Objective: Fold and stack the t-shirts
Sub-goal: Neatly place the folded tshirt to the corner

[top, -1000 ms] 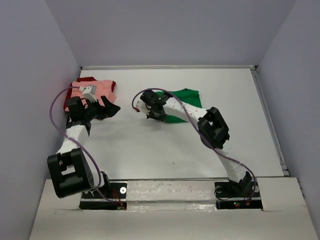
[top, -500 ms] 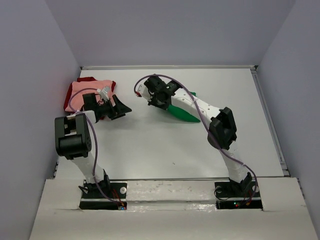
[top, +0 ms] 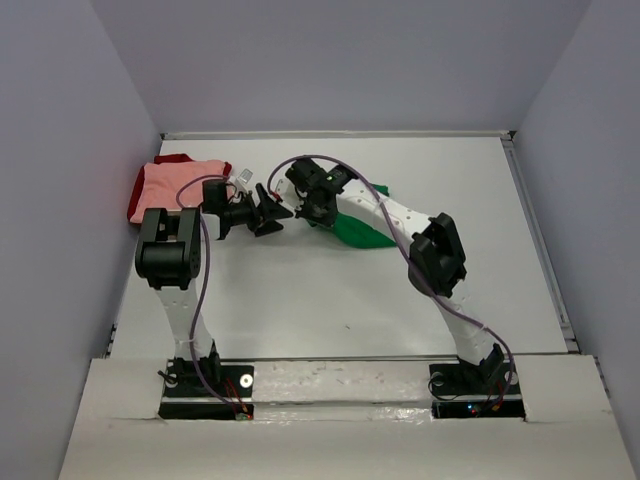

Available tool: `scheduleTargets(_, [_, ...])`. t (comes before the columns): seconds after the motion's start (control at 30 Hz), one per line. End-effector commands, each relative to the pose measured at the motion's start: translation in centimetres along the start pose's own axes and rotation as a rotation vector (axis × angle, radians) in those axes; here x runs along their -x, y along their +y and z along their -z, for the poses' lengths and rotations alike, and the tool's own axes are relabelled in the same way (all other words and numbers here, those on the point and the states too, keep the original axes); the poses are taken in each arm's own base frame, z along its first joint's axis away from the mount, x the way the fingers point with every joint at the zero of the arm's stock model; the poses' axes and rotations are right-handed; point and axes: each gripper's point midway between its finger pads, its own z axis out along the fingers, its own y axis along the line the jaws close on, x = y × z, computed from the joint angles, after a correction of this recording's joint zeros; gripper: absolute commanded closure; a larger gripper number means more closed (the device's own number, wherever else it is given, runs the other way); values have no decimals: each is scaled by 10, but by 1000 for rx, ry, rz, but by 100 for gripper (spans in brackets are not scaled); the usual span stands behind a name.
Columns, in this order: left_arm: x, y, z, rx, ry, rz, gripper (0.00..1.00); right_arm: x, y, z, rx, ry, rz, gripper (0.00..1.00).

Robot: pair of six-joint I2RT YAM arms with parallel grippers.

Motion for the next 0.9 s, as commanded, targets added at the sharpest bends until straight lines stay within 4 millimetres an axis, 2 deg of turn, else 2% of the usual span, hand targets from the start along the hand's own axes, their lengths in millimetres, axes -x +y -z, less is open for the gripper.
scheduleTargets(0.0, [31, -37, -12, -78, -68, -46, 12, 4, 2, 6, 8, -10, -5, 100])
scheduleTargets(0.2, [30, -43, -35, -76, -61, -17, 9, 8, 7, 3, 14, -9, 1, 100])
scheduleTargets(0.37, [6, -45, -55, -59, -23, 15, 2, 13, 9, 4, 17, -12, 8, 100])
scheduleTargets(0.6, [-13, -41, -64, -18, 1, 46, 1, 15, 11, 8, 12, -15, 19, 100])
scheduleTargets(0.87, [-22, -38, -61, 30, 32, 15, 1, 16, 4, 12, -20, -16, 23, 100])
